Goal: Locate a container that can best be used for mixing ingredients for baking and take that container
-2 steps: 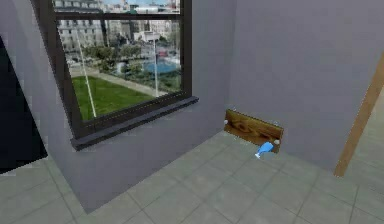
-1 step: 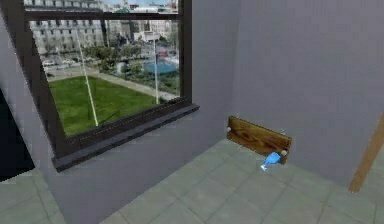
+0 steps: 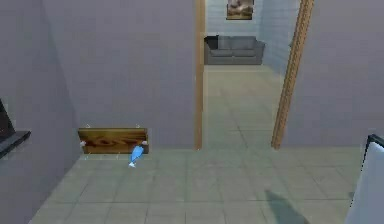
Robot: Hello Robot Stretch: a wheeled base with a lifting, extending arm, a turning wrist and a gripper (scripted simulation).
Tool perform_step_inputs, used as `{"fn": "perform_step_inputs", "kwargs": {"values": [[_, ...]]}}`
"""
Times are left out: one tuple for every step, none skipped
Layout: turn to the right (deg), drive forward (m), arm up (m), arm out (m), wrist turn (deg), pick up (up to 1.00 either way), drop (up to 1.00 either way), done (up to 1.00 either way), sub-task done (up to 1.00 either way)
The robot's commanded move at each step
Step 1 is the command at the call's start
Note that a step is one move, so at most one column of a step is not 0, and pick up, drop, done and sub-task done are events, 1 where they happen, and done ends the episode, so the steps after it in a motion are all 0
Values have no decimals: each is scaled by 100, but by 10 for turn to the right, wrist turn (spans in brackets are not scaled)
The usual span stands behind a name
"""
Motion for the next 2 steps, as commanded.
{"fn": "perform_step_inputs", "kwargs": {"values": [[450,0,0,0,0,0,0,0,0],[450,0,0,0,0,0,0,0,0]]}}
